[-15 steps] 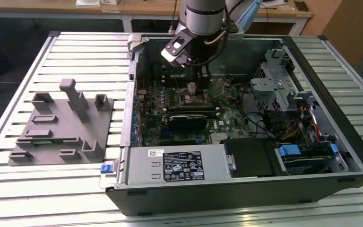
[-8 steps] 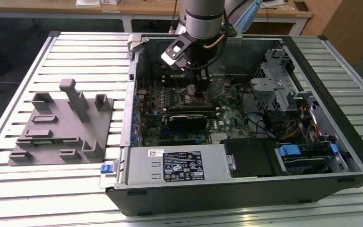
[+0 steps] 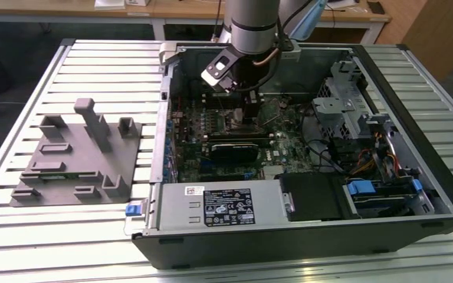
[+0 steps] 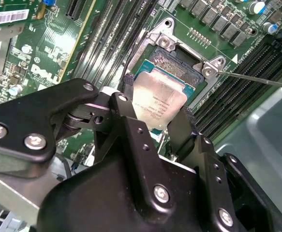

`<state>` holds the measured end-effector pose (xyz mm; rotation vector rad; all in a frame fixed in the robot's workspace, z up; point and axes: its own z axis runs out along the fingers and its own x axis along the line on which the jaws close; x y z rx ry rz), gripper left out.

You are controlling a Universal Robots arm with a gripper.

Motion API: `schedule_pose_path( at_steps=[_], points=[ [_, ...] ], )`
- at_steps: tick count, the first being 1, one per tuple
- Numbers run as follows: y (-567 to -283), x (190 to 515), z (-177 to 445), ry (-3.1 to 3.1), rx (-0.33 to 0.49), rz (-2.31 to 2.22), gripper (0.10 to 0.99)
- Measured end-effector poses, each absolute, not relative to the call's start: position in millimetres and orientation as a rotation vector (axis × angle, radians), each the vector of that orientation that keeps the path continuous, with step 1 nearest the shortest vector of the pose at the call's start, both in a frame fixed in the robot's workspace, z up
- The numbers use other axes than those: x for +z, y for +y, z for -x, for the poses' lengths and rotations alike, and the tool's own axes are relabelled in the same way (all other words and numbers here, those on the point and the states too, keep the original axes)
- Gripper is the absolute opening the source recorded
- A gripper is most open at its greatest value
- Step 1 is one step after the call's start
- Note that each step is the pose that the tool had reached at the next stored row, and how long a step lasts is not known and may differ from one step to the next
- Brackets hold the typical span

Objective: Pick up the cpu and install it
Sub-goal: 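Place the cpu into insertion slot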

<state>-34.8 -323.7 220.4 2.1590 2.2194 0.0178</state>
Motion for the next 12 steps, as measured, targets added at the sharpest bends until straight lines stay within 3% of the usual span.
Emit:
schedule_pose_path(
  at_steps=[12],
  points=[
    [-322.4,211.5,36.3,2.204,0.017,-2.174,0.533]
  ],
)
